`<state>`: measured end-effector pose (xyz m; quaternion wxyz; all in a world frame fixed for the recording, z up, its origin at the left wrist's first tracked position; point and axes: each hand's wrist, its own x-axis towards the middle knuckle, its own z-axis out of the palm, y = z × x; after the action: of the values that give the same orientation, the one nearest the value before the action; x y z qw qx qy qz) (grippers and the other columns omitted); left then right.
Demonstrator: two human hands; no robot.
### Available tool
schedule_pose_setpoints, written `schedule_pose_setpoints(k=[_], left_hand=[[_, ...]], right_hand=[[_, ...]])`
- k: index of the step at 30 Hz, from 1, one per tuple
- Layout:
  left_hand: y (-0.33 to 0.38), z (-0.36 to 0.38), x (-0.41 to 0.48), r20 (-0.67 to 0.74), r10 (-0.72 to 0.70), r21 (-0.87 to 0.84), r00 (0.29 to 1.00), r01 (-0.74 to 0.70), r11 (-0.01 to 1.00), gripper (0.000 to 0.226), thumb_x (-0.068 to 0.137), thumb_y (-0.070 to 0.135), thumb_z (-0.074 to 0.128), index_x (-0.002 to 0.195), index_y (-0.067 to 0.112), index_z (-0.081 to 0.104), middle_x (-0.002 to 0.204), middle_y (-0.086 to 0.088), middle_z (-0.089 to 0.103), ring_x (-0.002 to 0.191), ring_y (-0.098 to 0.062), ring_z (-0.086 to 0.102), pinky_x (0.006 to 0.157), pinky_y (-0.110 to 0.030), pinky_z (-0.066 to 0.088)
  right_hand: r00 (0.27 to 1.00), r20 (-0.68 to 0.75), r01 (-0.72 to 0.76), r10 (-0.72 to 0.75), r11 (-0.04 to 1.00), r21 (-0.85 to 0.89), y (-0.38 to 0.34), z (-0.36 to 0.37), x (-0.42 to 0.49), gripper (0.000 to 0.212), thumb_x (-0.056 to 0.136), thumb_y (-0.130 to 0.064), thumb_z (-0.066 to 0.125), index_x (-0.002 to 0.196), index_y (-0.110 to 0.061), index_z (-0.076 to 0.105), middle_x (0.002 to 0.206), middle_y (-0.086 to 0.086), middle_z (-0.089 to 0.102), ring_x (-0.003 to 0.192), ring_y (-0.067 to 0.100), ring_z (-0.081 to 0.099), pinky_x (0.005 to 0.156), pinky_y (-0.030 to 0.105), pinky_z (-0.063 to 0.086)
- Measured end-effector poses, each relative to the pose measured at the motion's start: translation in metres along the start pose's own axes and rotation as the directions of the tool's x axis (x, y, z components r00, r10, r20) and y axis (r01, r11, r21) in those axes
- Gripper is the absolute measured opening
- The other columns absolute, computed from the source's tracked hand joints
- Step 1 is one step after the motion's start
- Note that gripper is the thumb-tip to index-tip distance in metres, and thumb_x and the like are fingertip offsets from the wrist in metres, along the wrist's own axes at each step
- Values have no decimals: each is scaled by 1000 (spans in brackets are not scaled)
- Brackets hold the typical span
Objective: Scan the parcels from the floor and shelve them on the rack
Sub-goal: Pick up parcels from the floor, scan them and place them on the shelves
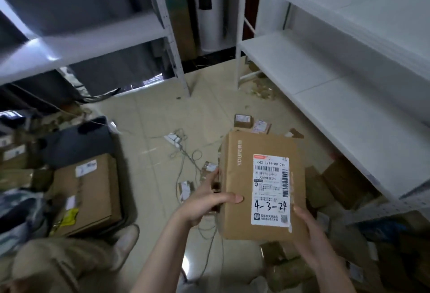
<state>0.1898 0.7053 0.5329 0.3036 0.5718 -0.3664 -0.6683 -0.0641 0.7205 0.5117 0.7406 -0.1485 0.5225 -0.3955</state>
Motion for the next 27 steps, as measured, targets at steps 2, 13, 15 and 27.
schedule_pose_setpoints(k=[2,13,15,27], left_hand=[[-5,-36,-10,-52,-26,-39,998,24,999,134,41,53,93,155,33,27,134,-2,63,116,-21,65,95,-41,55],[-18,-222,-70,-376,-72,-289,924,-43,956,119,34,56,82,142,23,43,118,-1,68,100,-16,67,68,-28,50],[-36,-251,-80,-447,-125,-389,886,-67,919,117,39,59,90,141,19,49,121,-5,71,104,-23,70,77,-34,56],[-18,-314,-66,-486,-120,-552,866,-198,810,94,45,51,93,126,10,66,115,-18,73,109,-39,69,102,-55,51]], right_hand=[[1000,5,-16,16,999,-34,12,36,5,53,77,-32,61,126,-11,60,99,13,76,96,34,67,74,42,48],[992,121,-12,37,979,-203,105,239,27,73,56,-48,88,120,-22,63,116,7,73,112,34,63,90,64,50],[984,153,-54,93,968,-244,116,270,28,51,67,-44,72,114,-24,65,103,6,77,108,32,65,97,64,46],[965,179,-99,194,895,-435,89,360,83,48,66,-51,70,107,-26,66,100,6,76,104,29,63,97,60,47]])
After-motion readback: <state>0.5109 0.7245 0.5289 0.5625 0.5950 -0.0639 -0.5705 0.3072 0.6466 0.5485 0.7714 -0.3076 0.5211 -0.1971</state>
